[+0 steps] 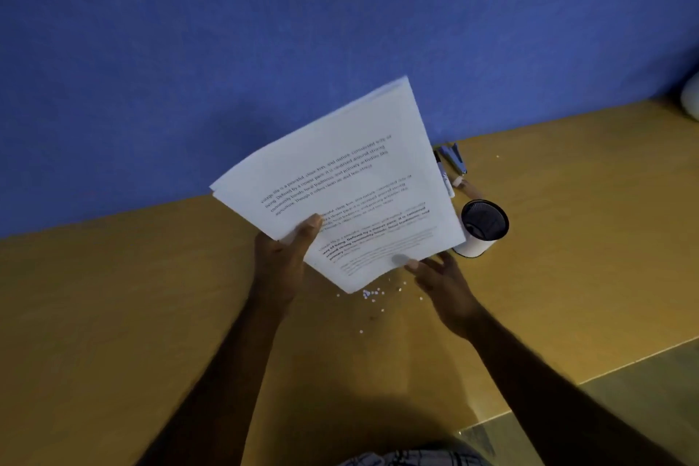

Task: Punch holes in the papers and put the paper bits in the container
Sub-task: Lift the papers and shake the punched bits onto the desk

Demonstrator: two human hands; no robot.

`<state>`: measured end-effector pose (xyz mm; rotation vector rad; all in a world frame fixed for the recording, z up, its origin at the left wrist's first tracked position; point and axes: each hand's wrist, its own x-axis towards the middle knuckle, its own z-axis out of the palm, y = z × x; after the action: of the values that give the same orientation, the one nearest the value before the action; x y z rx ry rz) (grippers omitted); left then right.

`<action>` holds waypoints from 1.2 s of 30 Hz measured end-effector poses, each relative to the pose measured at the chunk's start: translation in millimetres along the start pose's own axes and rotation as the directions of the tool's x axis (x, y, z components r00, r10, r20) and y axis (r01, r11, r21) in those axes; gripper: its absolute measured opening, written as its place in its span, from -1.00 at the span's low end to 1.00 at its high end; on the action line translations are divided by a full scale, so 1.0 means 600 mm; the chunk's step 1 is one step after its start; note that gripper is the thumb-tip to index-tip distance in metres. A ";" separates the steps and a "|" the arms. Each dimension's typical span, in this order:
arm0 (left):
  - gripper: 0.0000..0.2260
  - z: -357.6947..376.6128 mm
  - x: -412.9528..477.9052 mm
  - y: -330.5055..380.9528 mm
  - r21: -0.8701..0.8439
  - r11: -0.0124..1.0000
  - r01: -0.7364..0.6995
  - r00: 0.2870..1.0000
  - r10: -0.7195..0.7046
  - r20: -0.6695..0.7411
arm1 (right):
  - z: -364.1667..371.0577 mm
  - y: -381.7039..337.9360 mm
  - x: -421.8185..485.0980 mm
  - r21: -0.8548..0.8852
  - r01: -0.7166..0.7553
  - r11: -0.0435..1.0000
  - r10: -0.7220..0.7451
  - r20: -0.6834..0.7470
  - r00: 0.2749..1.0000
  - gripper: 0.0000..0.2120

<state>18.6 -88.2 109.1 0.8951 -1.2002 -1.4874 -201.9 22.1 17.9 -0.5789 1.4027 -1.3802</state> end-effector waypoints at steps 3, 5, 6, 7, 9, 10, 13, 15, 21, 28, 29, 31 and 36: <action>-0.58 0.007 -0.004 -0.004 -0.078 0.997 0.007 1.000 -0.008 -0.007 | 0.034 0.004 0.004 0.229 -0.086 0.970 0.067 0.088 0.994 -0.50; -0.56 0.009 -0.008 -0.010 -0.103 0.995 0.010 1.000 -0.009 0.012 | 0.046 -0.002 0.014 0.380 -0.095 0.920 0.075 0.066 0.995 -0.61; -0.56 0.007 -0.010 -0.012 -0.086 0.996 -0.005 1.000 0.007 0.014 | 0.049 -0.006 0.019 0.404 -0.092 0.910 0.078 0.051 0.996 -0.68; -0.57 0.003 -0.011 -0.013 -0.059 0.998 -0.021 1.000 0.022 0.016 | 0.048 -0.009 0.023 0.388 -0.072 0.919 0.067 0.025 0.997 -0.71; -0.62 -0.022 -0.006 -0.011 0.005 1.000 -0.002 1.000 0.002 0.006 | 0.038 -0.020 0.029 0.336 0.015 0.942 -0.006 -0.027 1.000 -0.70; -0.67 -0.042 0.001 -0.008 0.050 0.998 0.035 0.999 -0.034 -0.016 | 0.030 -0.028 0.033 0.319 0.061 0.946 -0.050 -0.044 0.998 -0.67; -0.78 -0.119 0.031 0.010 0.195 0.973 0.124 0.992 -0.115 -0.057 | 0.005 -0.056 0.036 0.241 0.175 0.955 -0.163 -0.068 0.984 -0.63; -0.77 -0.152 0.042 0.025 0.306 0.950 0.061 0.997 -0.073 0.030 | -0.002 -0.073 0.034 0.151 0.236 0.960 -0.229 -0.064 0.971 -0.68; -0.61 -0.151 0.042 -0.001 0.610 0.789 0.074 0.979 -0.174 0.106 | -0.001 -0.096 0.023 -0.004 0.352 0.936 -0.351 0.035 0.936 -0.69; -0.43 -0.132 0.011 -0.057 0.525 0.837 0.151 0.986 -0.166 -0.019 | 0.008 -0.086 0.028 -0.082 0.348 0.934 -0.342 0.075 0.937 -0.67; -0.45 -0.132 0.009 -0.062 0.521 0.838 0.159 0.985 -0.172 -0.022 | 0.008 -0.085 0.028 -0.099 0.344 0.934 -0.336 0.085 0.938 -0.64; -0.55 -0.133 0.006 -0.074 0.523 0.834 0.176 0.982 -0.183 -0.040 | 0.009 -0.080 0.030 -0.129 0.331 0.935 -0.323 0.079 0.943 -0.57; -0.66 -0.120 -0.013 -0.102 0.460 0.858 0.229 0.973 -0.205 -0.102 | 0.006 -0.046 0.044 -0.155 0.272 0.950 -0.275 0.002 0.961 -0.69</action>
<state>73.7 -96.8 31.9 1.4270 -1.4942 -1.3553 -216.6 -8.6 35.3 -0.8912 1.4954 -1.5056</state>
